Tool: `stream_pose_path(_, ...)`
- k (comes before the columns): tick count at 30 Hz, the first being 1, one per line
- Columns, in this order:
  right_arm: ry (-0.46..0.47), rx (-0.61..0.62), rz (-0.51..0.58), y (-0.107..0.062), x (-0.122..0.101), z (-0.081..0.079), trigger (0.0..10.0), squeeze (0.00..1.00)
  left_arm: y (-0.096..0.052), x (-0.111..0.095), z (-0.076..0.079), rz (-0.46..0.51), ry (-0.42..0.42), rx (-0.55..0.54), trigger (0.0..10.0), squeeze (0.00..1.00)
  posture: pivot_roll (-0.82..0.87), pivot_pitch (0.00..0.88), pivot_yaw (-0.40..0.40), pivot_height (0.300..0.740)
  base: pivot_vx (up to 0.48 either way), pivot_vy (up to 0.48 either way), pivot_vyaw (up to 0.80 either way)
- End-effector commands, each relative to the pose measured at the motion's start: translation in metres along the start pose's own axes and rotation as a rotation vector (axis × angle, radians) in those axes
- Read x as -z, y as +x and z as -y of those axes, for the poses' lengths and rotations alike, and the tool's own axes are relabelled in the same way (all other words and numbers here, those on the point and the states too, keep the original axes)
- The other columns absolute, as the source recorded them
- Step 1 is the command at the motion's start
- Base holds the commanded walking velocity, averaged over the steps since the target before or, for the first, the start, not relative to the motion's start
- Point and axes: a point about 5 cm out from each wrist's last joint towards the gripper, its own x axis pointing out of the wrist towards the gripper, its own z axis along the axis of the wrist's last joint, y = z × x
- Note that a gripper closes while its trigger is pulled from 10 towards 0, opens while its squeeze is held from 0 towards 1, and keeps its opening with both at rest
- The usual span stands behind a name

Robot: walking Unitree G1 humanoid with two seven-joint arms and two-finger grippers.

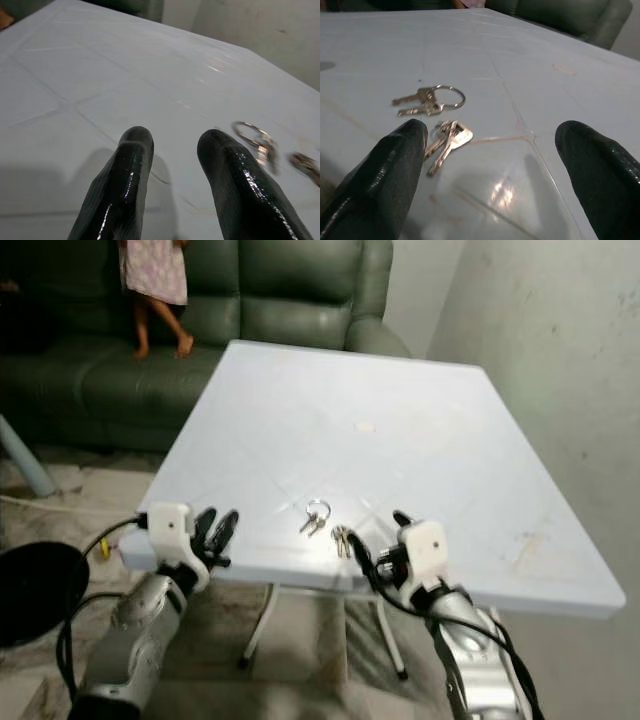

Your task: Hang keys on a hook

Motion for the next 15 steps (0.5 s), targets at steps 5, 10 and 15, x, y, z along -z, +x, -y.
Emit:
stream_pose_path(5,-0.025,-0.023,0.004,0.0064,-0.0039,0.0007,10.0,0.00,-0.0001,-0.0053,0.0003,0.023,0.001,-0.002,10.0,0.00,0.18,0.000,-0.092,0.736,0.000,0.000,0.27)
stream_pose_path(10,-0.018,-0.033,0.002,0.0078,-0.0018,-0.0030,10.0,0.00,-0.0009,-0.0047,0.0005,0.022,-0.001,0.001,10.0,0.00,0.18,0.000,-0.091,0.736,0.000,0.000,0.80)
stream_pose_path(15,-0.013,-0.033,0.005,0.0079,-0.0013,-0.0038,10.0,0.00,-0.0012,-0.0047,0.0013,0.020,0.002,0.008,10.0,0.00,0.18,0.000,-0.087,0.736,0.000,0.000,0.80)
